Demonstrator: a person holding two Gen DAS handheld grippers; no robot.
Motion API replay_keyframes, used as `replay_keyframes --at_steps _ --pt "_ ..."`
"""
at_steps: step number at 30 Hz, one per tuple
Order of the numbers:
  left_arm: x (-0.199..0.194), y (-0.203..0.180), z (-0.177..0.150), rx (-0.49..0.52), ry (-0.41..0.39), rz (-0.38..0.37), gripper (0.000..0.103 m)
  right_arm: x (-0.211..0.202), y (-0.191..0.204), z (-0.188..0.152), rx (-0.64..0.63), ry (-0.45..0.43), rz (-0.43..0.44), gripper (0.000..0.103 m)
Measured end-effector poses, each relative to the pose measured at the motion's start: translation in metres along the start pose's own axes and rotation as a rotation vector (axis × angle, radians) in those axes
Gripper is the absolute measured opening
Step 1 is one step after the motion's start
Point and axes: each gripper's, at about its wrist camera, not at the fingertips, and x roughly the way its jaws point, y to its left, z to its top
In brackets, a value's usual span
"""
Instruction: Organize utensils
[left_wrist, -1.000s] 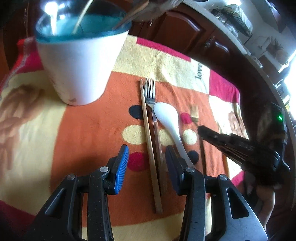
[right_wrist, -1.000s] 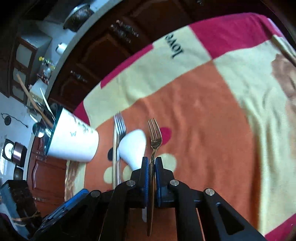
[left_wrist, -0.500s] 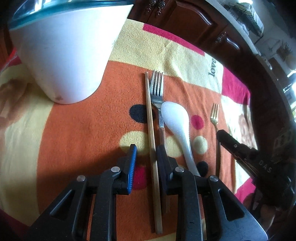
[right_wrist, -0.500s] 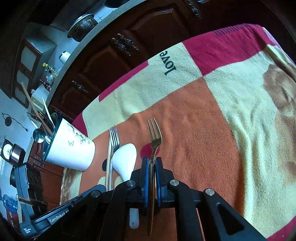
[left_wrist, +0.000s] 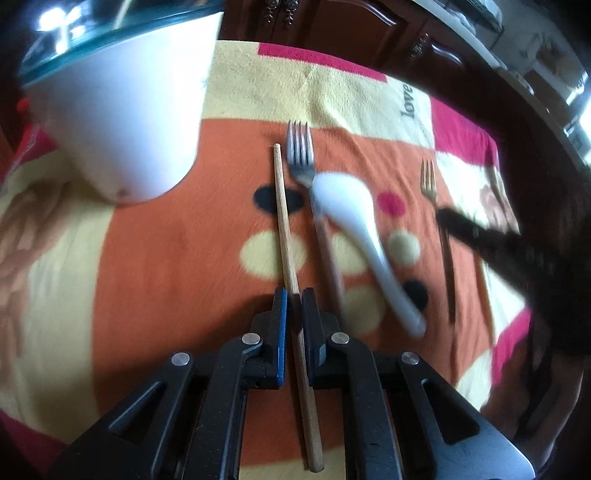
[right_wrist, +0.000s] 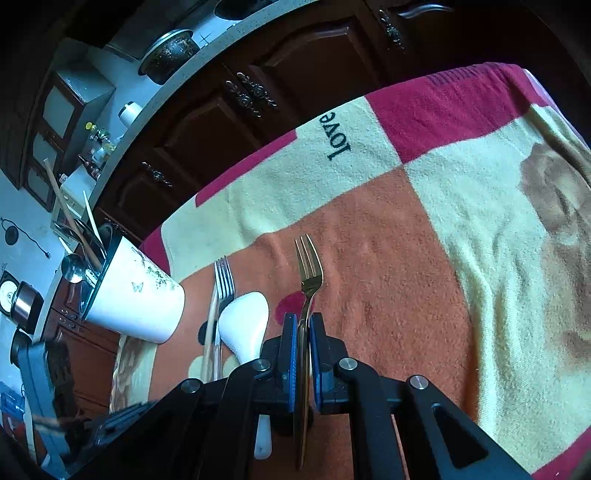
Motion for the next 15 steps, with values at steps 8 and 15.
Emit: replay_keyframes --at_steps 8,15 --pt "-0.020 0.017 -0.026 -0.019 0.030 0.007 0.009 0.008 0.001 -0.002 -0.013 0.031 -0.033 0.006" --pt "-0.002 0.023 0.007 -0.055 0.036 0.028 0.014 0.021 0.005 -0.007 -0.048 0.088 -0.073 0.006"
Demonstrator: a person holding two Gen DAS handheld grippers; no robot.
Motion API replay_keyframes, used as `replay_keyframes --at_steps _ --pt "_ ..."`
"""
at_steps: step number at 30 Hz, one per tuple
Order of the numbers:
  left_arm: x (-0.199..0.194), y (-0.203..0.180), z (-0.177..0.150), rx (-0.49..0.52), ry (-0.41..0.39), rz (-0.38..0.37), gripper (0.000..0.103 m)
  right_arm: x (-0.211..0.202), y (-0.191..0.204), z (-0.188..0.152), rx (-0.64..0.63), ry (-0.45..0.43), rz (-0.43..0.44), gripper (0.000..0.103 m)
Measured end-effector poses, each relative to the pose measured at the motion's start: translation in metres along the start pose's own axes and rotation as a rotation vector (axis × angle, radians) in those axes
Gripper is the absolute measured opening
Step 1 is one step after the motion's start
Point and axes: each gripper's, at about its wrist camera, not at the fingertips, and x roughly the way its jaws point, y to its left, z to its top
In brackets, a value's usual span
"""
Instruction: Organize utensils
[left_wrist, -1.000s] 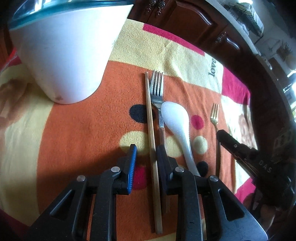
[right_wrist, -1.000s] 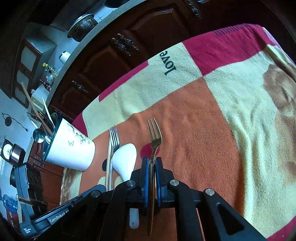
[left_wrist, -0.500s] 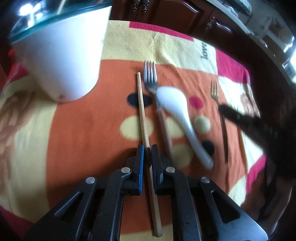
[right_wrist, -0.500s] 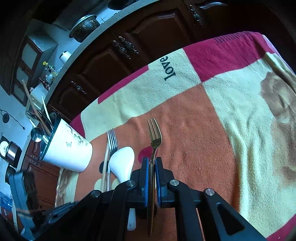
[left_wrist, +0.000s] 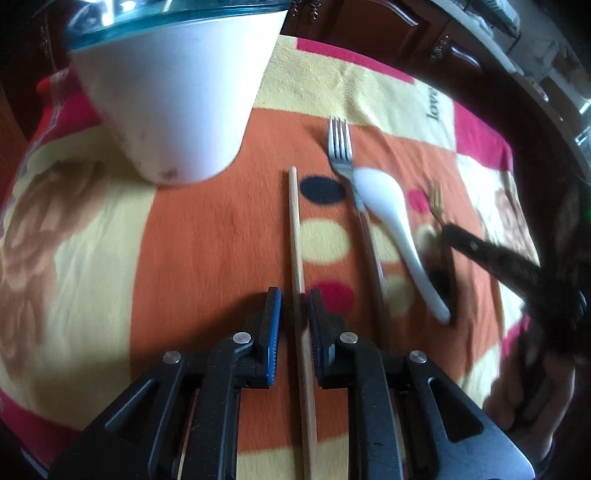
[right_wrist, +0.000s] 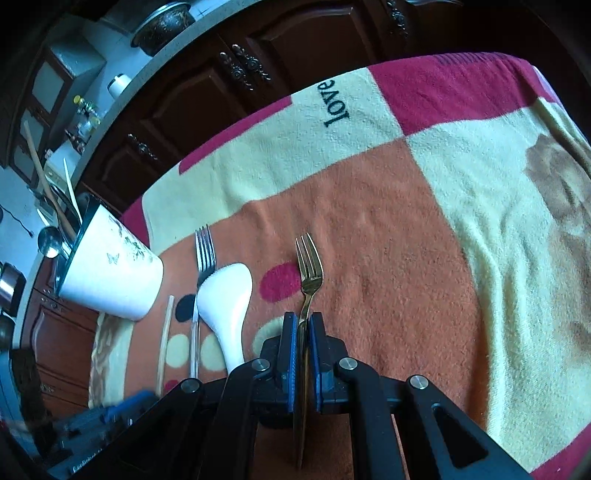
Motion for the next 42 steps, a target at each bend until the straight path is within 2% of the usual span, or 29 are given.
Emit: replay_keyframes --at_steps 4,10,12,14,18,21,22,24,25,29,33,35,37,40,42 --pt "0.009 -0.004 0.017 0.007 -0.008 0.004 0.020 0.001 -0.001 0.003 -0.003 0.010 -0.011 0.006" --pt "0.018 -0.011 0.030 0.030 -0.028 0.053 0.020 0.003 -0.004 0.025 0.005 0.027 -0.022 0.009" --pt "0.020 -0.013 0.032 0.044 -0.028 0.071 0.016 0.007 -0.004 0.030 0.006 0.043 -0.034 0.014" --pt "0.020 -0.011 0.032 0.057 -0.031 0.085 0.006 0.010 -0.003 0.031 0.001 0.061 -0.044 0.017" --pt "0.016 0.000 0.031 0.036 -0.023 0.043 0.005 0.017 0.012 0.029 -0.066 0.098 -0.082 0.026" --pt "0.002 0.004 0.028 0.028 -0.066 0.027 0.005 0.024 0.023 0.033 -0.118 0.126 -0.149 0.026" --pt "-0.006 0.005 0.026 0.026 -0.087 0.016 0.005 0.026 0.026 0.034 -0.136 0.130 -0.171 0.026" --pt "-0.019 0.007 0.024 0.022 -0.125 -0.003 0.005 0.030 0.033 0.033 -0.184 0.133 -0.235 0.013" --pt "-0.028 0.009 0.023 0.020 -0.151 -0.016 0.005 0.030 0.036 0.031 -0.212 0.126 -0.265 0.012" --pt "-0.056 0.019 0.017 -0.006 -0.241 -0.054 0.005 0.025 0.038 0.023 -0.218 0.085 -0.269 0.004" --pt "-0.080 0.032 0.014 -0.057 -0.303 -0.111 0.005 0.007 0.032 0.016 -0.179 0.005 -0.232 0.004" --pt "-0.081 0.036 0.014 -0.063 -0.281 -0.098 0.005 -0.005 0.031 0.014 -0.164 -0.030 -0.216 0.004" --pt "-0.075 0.037 0.013 -0.069 -0.245 -0.096 0.005 -0.008 0.032 0.012 -0.169 -0.018 -0.219 0.004" --pt "-0.071 0.039 0.006 -0.070 -0.214 -0.085 0.005 -0.002 0.033 0.005 -0.177 0.065 -0.177 0.004" --pt "-0.069 0.041 0.003 -0.077 -0.203 -0.086 0.005 0.005 0.034 -0.001 -0.188 0.118 -0.194 0.004"
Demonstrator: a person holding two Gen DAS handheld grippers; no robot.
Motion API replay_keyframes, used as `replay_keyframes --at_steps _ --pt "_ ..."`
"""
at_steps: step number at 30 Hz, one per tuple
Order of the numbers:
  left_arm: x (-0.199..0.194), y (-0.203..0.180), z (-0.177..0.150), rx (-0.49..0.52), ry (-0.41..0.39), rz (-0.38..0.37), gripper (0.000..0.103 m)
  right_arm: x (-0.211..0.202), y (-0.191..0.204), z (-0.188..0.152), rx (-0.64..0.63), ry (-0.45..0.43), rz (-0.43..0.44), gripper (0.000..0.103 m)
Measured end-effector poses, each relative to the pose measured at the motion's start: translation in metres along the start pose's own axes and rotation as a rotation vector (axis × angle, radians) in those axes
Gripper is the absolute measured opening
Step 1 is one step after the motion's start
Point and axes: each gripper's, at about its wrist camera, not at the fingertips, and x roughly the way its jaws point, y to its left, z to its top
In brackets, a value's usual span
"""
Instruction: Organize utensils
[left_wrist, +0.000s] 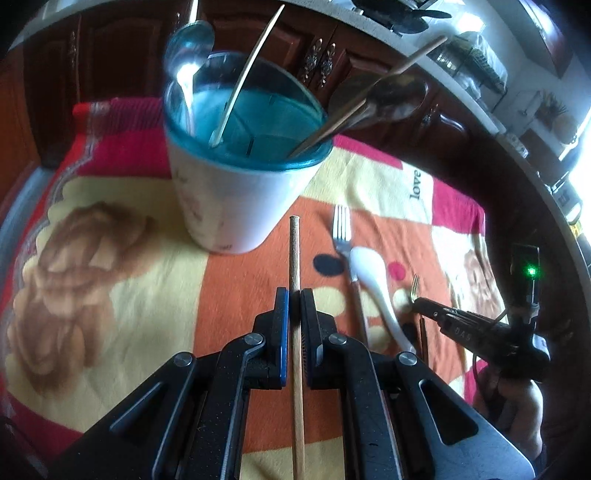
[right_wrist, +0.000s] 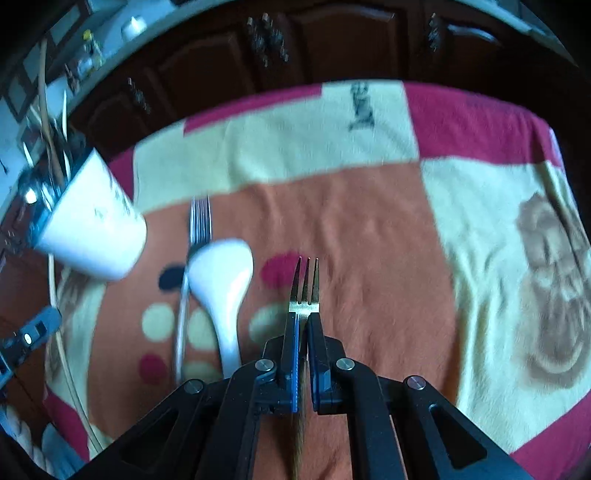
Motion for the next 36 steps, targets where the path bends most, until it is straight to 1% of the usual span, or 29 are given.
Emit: replay_keyframes --at_steps 2,4,5,7,8,9,11,12,13,14,16,17,18,21,23,24,27,29,34,36 --pt "0.001 0.001 -0.001 -0.005 0.004 -0.003 0.005 0.000 0.003 -0.006 -0.002 0.009 -0.005 0.004" --pt "-0.001 0.002 -0.001 -0.010 0.002 -0.009 0.005 0.002 0.000 -0.005 0.012 0.022 0.015 0.005" --pt "-0.002 0.002 0.000 -0.015 0.001 -0.012 0.005 0.002 -0.001 -0.003 0.022 0.029 0.028 0.010" --pt "-0.005 0.004 0.002 -0.019 0.001 -0.015 0.005 0.001 -0.004 0.003 0.032 0.032 0.038 0.032" --pt "-0.006 0.005 0.003 -0.021 -0.001 -0.017 0.005 -0.002 -0.006 0.006 0.026 0.029 0.029 0.047" --pt "-0.007 0.006 0.003 -0.023 -0.003 -0.018 0.005 -0.002 -0.004 0.011 0.007 0.029 0.016 0.047" --pt "-0.010 0.009 0.004 -0.031 -0.006 -0.023 0.005 0.003 0.001 0.018 -0.024 0.050 -0.012 0.047" --pt "-0.011 0.009 0.005 -0.033 -0.008 -0.024 0.005 0.006 0.003 0.023 -0.035 0.053 -0.023 0.044" --pt "-0.013 0.011 0.005 -0.035 -0.011 -0.026 0.005 0.012 0.002 0.030 -0.043 0.059 -0.032 0.041" --pt "-0.014 0.011 0.005 -0.039 -0.013 -0.028 0.005 0.016 0.003 0.032 -0.052 0.071 -0.043 0.032" --pt "-0.017 0.013 0.005 -0.044 -0.016 -0.032 0.005 0.020 0.007 0.034 -0.084 0.074 -0.086 0.028" --pt "-0.019 0.013 0.006 -0.045 -0.019 -0.035 0.005 0.022 0.011 0.035 -0.100 0.075 -0.105 0.022" --pt "-0.021 0.013 0.006 -0.045 -0.022 -0.036 0.005 0.021 0.013 0.035 -0.110 0.071 -0.115 0.015" --pt "-0.026 0.013 0.007 -0.046 -0.028 -0.043 0.005 0.024 0.020 0.035 -0.110 0.054 -0.114 0.015" --pt "-0.030 0.013 0.008 -0.046 -0.034 -0.045 0.005 0.019 0.018 0.031 -0.097 0.034 -0.102 0.014" --pt "-0.034 0.014 0.008 -0.050 -0.040 -0.047 0.005 0.013 0.016 0.030 -0.085 0.013 -0.082 0.014" --pt "-0.040 0.014 0.010 -0.053 -0.057 -0.051 0.005 -0.011 0.008 0.025 -0.067 -0.052 -0.075 0.014" --pt "-0.048 0.015 0.012 -0.061 -0.086 -0.057 0.005 -0.026 0.008 0.024 -0.064 -0.104 -0.071 0.014" --pt "-0.066 0.019 0.016 -0.070 -0.163 -0.056 0.005 -0.071 0.017 0.019 -0.085 -0.270 -0.094 0.014" --pt "-0.070 0.020 0.018 -0.073 -0.175 -0.054 0.005 -0.086 0.020 0.022 -0.085 -0.337 -0.094 0.014"
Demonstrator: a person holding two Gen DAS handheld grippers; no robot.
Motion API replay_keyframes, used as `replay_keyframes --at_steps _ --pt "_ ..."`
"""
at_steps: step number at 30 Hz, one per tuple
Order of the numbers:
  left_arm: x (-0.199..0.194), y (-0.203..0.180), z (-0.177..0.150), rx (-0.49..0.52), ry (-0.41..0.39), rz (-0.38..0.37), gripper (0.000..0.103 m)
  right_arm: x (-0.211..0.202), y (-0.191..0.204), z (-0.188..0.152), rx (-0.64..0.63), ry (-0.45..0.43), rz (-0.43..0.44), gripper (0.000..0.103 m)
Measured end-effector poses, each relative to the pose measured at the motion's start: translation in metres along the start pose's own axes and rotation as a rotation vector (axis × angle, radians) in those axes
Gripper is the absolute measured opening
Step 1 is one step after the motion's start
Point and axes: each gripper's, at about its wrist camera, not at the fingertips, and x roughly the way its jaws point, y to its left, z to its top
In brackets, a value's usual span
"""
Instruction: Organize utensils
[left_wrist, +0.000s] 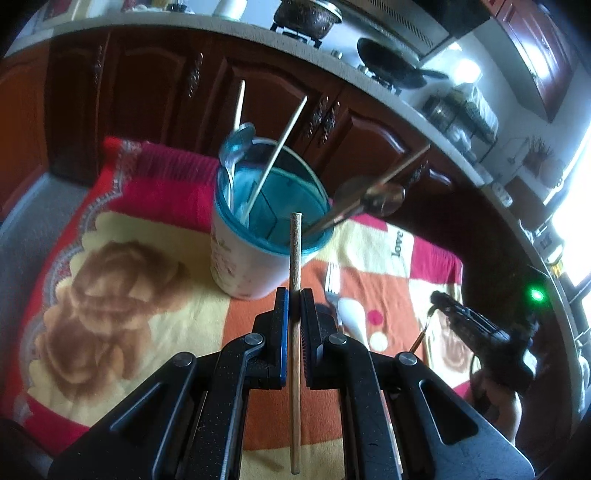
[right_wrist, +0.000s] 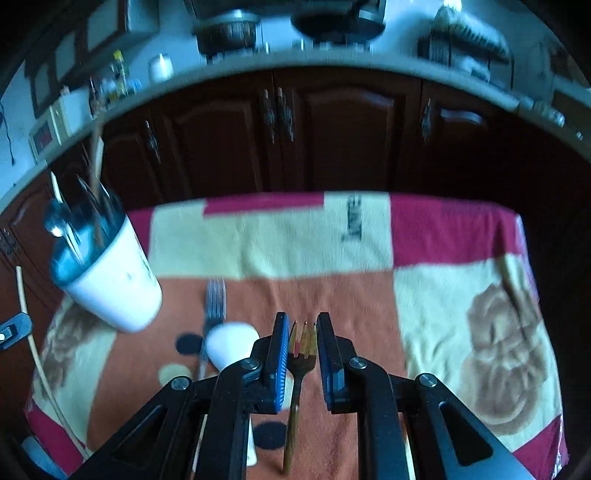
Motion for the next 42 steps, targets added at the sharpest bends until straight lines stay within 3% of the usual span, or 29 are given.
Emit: replay_keyframes --at_steps 6,13,20,32,42 --pt "-0.012 0.000 0.005 -0.008 -0.050 0.002 0.005 -0.029 0.010 0.013 0.023 -0.127 0.013 0.014" --pt "-0.033 -0.002 0.013 -0.013 -0.139 -0.009 0.005 -0.047 0.015 0.025 0.034 -0.178 0.040 0.014" --pt "-0.058 -0.005 0.032 0.024 -0.250 0.009 0.005 -0.060 0.028 0.030 0.020 -0.183 0.087 0.014" --pt "-0.098 -0.006 0.101 0.055 -0.517 0.053 0.005 -0.102 0.081 0.070 -0.017 -0.210 0.311 0.014" --pt "-0.077 0.003 0.134 0.056 -0.568 0.069 0.005 -0.095 0.132 0.106 -0.052 -0.223 0.394 0.014"
